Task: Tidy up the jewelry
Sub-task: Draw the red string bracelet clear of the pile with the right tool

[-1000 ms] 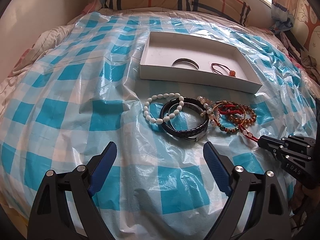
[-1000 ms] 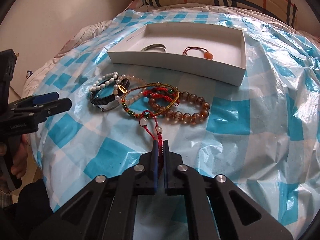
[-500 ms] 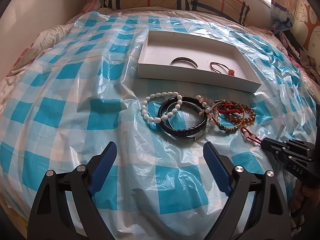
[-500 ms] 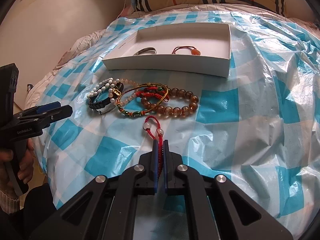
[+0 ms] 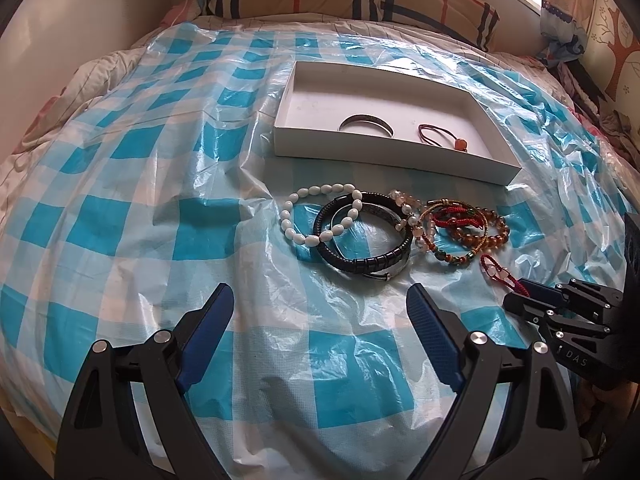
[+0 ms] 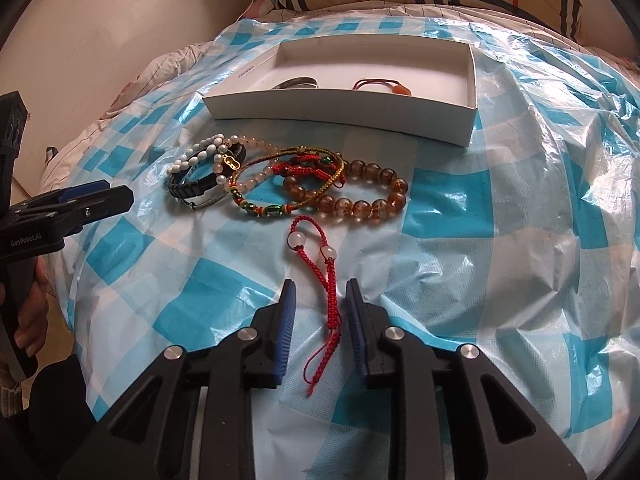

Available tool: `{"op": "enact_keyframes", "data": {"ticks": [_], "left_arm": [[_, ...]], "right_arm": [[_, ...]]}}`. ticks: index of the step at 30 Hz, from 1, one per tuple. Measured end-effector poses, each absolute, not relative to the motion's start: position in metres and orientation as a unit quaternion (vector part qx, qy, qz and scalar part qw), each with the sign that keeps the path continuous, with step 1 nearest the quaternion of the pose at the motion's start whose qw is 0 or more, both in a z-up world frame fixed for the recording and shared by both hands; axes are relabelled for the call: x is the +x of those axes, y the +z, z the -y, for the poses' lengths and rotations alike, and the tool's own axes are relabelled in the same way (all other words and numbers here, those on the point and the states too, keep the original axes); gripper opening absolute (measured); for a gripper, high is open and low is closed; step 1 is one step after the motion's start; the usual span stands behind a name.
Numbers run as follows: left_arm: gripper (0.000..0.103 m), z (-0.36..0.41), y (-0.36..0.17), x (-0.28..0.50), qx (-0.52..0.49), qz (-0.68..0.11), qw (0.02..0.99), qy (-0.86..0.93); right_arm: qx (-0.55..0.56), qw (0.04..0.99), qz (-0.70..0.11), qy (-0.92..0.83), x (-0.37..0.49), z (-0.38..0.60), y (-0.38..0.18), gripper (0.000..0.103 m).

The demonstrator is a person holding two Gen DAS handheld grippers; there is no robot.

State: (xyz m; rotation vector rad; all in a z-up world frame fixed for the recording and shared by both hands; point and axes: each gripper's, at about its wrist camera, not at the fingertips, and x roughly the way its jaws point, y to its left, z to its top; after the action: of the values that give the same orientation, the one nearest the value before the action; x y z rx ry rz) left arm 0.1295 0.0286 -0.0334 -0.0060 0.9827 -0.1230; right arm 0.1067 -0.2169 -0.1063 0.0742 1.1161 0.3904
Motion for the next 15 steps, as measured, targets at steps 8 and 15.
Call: {"op": "enact_keyframes", "data": {"ticks": [8,15], "left_arm": [[0.084,-0.0286,-0.0333,0.1295,-0.003,-0.471,0.88,-0.059],[0.084,-0.0284,-0.0334,0.1296,-0.003,-0.471,0.88,-0.06]], "right_arm": [[0.044,0.833,-0.522,0.178,0.1054,0.2196,-0.1072,0.018],[0.049,0.833,-0.522,0.179,0.106,0.2225,-0.1078,0.018]]}}
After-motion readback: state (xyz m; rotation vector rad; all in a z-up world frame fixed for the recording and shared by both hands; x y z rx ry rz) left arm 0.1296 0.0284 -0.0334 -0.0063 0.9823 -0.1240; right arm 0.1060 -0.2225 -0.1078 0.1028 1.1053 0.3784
